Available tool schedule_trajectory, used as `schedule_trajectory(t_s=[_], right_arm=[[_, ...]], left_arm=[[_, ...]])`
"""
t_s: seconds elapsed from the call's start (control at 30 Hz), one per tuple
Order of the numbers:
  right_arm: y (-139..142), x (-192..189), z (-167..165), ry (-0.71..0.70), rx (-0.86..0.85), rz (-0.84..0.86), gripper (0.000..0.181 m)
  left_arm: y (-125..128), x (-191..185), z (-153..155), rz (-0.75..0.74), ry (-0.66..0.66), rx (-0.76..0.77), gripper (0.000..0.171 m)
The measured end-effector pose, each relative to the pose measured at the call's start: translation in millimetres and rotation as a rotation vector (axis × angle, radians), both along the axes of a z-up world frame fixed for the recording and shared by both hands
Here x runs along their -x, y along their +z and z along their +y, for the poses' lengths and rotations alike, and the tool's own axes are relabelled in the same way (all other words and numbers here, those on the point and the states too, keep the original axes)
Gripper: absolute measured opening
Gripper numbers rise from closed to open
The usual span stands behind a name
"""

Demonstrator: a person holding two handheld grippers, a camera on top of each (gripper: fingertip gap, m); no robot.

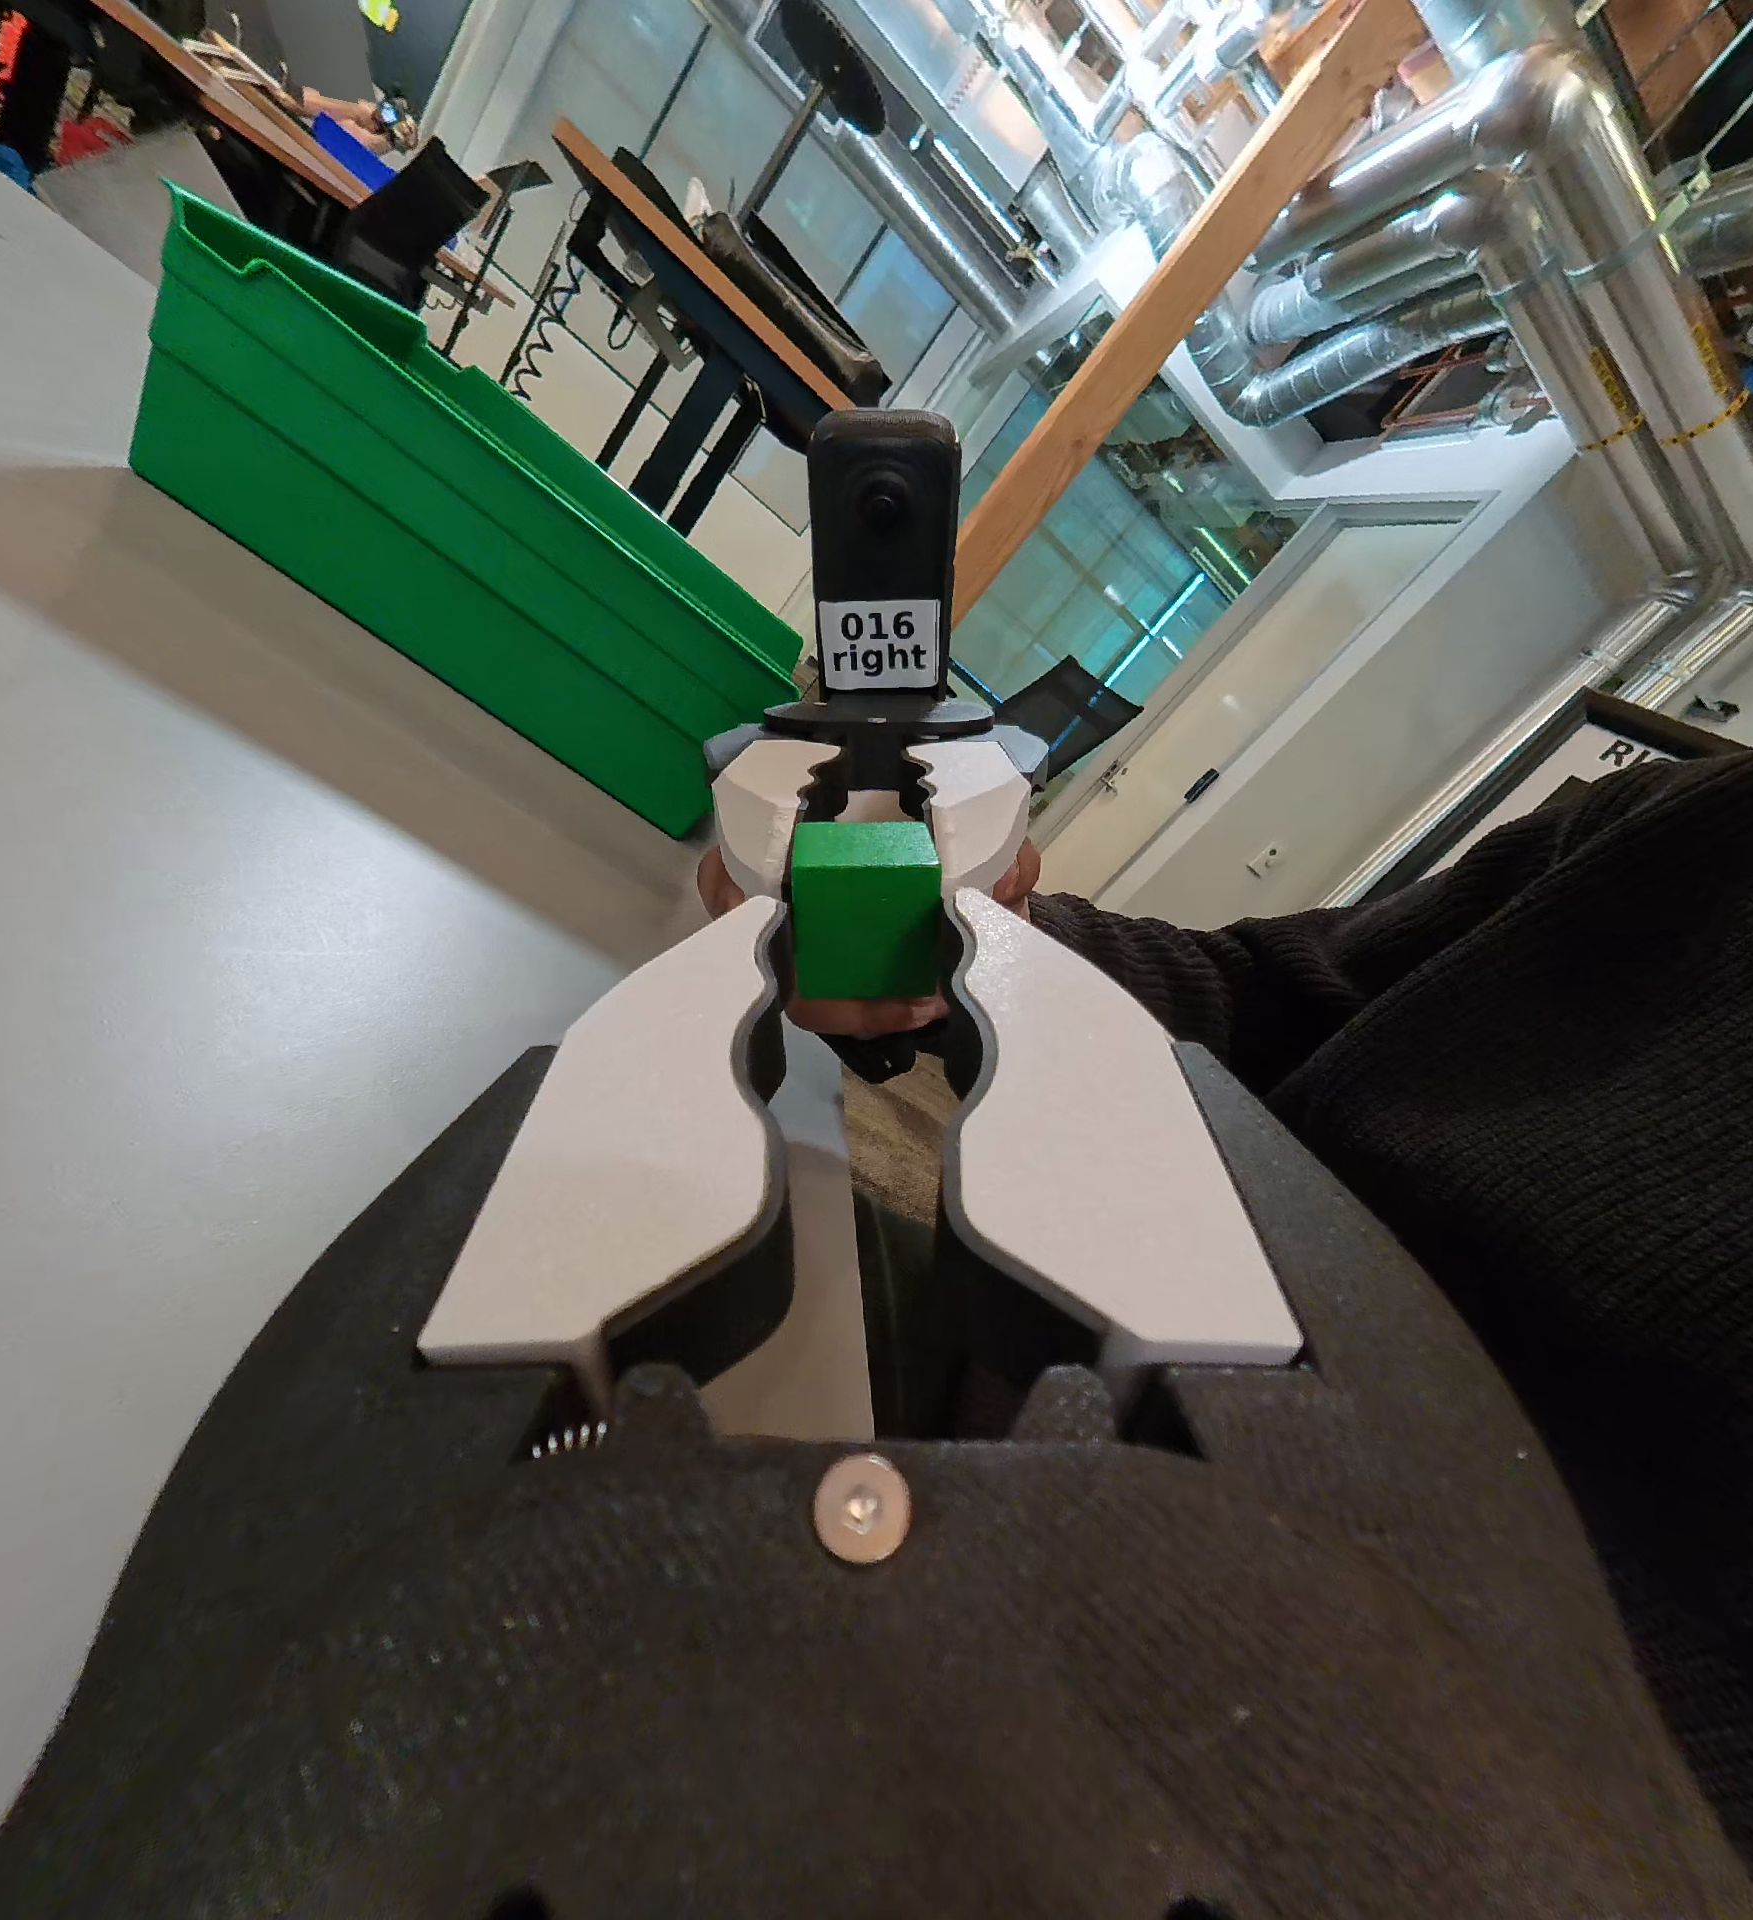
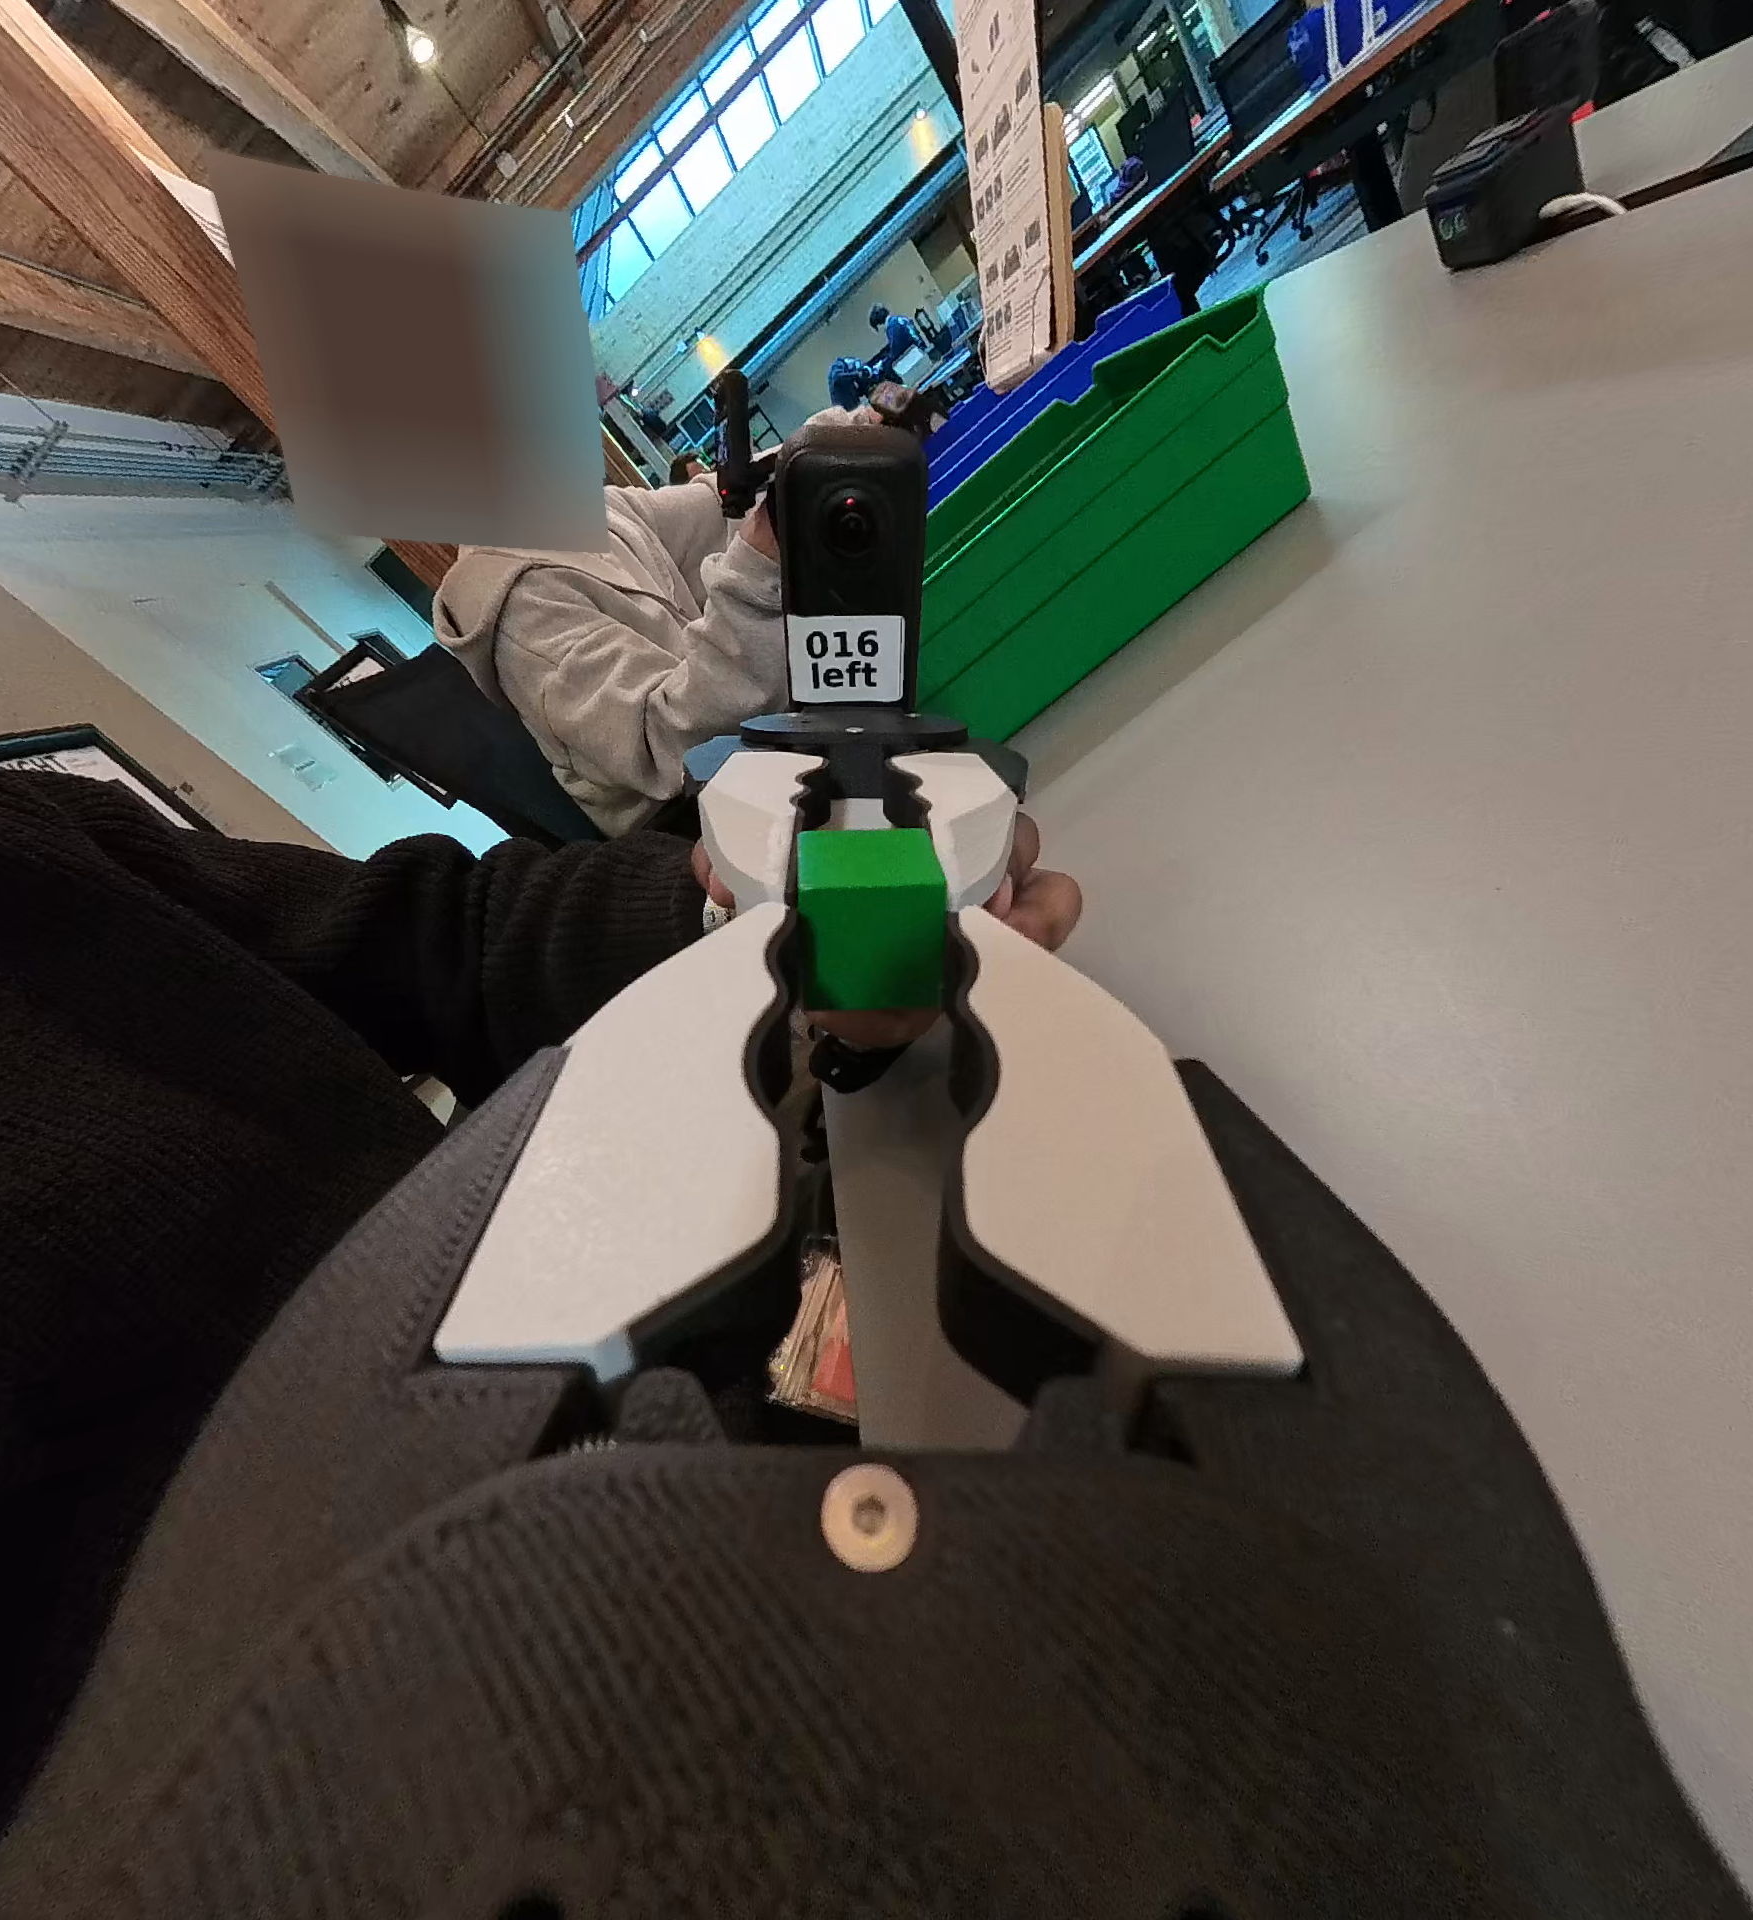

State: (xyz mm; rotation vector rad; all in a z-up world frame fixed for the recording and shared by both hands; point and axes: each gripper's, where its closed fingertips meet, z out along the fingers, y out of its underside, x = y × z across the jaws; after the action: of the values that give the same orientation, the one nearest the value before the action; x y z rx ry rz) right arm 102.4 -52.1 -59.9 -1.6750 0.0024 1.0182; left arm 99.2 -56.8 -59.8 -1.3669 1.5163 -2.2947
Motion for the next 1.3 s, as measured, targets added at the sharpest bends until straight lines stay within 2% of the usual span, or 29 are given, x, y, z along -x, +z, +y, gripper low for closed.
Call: schedule_trajectory(t_s=[0.37, 0.63, 1.07, 1.3], right_arm=[[-6, 7, 0, 0.023, 0.014, -0.049, 0.028], [0, -1, -1, 0.007, -0.005, 0.020, 0.026], [0, -1, -2, 0.010, 0.002, -0.005, 0.026], [2, -6, -1, -0.014, -0.004, -0.002, 0.026]], left_arm=[[0, 1, 0, 0.006, -0.011, 0.003, 0.026], [0, 0, 1, 0.009, -0.010, 0.010, 0.026], [0, 0, 0, 0.007, -0.010, 0.021, 0.026], [-2, 0, -3, 0.017, -0.017, 0.017, 0.038]])
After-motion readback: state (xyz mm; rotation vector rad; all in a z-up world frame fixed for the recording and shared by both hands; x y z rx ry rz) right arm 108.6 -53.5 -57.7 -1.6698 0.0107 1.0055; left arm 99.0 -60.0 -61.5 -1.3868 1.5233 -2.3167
